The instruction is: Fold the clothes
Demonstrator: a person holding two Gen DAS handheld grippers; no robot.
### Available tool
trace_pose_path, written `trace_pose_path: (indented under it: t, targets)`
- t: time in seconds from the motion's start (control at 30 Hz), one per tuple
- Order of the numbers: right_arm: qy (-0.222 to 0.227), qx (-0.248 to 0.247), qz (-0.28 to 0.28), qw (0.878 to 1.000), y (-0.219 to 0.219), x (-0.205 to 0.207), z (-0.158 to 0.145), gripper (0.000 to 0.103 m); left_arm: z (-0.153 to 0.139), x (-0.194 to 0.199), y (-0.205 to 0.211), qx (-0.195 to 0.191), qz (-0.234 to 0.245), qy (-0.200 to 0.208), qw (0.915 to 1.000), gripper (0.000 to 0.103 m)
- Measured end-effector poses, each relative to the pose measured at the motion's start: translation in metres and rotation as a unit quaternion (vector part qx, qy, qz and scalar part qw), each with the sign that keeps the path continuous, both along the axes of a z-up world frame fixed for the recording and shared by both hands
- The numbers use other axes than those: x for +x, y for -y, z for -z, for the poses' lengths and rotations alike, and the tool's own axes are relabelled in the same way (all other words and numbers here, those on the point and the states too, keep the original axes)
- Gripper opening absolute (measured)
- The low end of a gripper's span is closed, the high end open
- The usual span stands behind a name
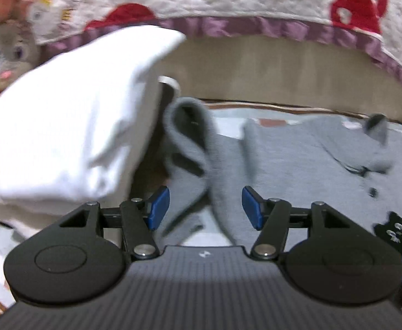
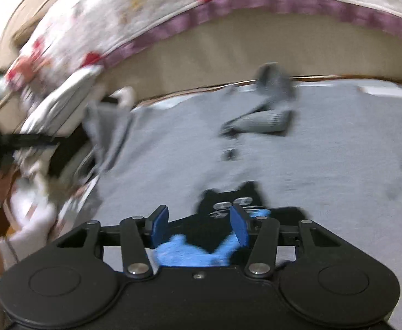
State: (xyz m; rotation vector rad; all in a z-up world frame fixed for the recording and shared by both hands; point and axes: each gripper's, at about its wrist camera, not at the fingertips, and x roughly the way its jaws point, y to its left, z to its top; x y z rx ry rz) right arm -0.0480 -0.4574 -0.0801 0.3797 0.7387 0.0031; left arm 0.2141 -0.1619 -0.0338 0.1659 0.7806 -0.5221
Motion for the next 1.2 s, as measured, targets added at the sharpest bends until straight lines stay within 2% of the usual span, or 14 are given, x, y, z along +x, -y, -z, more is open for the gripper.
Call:
trace_pose_path:
  t: [0.2,0.27,0.37,0.43,0.53,0.57,0.63,0.67,0.73,0.8,0.87,1.0,1.1,1.2]
  targets:
    - [0.032,-0.11,-0.108,0.987,-0.054,0.056,-0.014,0.056,0.023,0.012,0.0,-0.016,-0.003,0.01,0.9998,0.061]
    - [0.035,-0.144,-0.143,0.979,-0.068,0.074,-0.009,0.056,0.034,0.019,0.006,-0.011,-0.006,0.015,0.9998,0.062]
    - [0.031,-0.181,-0.159,0.97,-0.077,0.093,0.01,0.056,0.057,0.045,0.024,-0.017,-0.019,0.006,0.9997,0.062]
    - [0.028,-0.177,-0.157,0.971,-0.076,0.097,0.023,0.056,0.069,0.064,0.037,-0.009,-0.029,0.014,0.9994,0.062]
    - [0.019,-0.184,-0.153,0.971,-0.073,0.096,0.037,0.056,0.084,0.1,0.051,0.022,-0.077,0.021,0.9966,0.062]
    - [0.016,-0.185,-0.149,0.971,-0.071,0.096,0.04,0.056,0.085,0.108,0.052,0.022,-0.082,0.022,0.9962,0.06]
    - [0.006,-0.167,-0.133,0.977,-0.06,0.095,0.044,0.056,0.08,0.108,0.055,0.02,-0.06,0.041,0.9972,0.014]
    - [0.003,-0.153,-0.124,0.98,-0.054,0.094,0.045,0.056,0.075,0.106,0.056,0.02,-0.045,0.057,0.9971,0.01]
    - [0.002,-0.129,-0.108,0.986,-0.042,0.092,0.046,0.056,0.06,0.089,0.052,0.01,-0.047,0.117,0.992,0.01]
    - [0.001,-0.125,-0.094,0.988,-0.033,0.091,0.046,0.056,0.046,0.073,0.04,-0.02,-0.065,0.156,0.9855,0.01]
    - [0.002,-0.125,-0.081,0.989,-0.027,0.089,0.045,0.056,0.037,0.06,0.027,-0.049,-0.096,0.165,0.9803,0.01]
    - [-0.009,-0.106,-0.064,0.992,-0.016,0.088,0.047,0.056,0.04,0.056,0.013,-0.046,-0.137,0.138,0.9799,0.01]
    - [-0.026,-0.101,-0.057,0.993,-0.012,0.088,0.052,0.056,0.04,0.044,0.016,-0.04,-0.129,0.164,0.9772,0.01]
    - [-0.046,-0.099,-0.044,0.993,-0.006,0.091,0.059,0.056,0.035,0.034,0.016,-0.06,-0.114,0.184,0.9744,0.01]
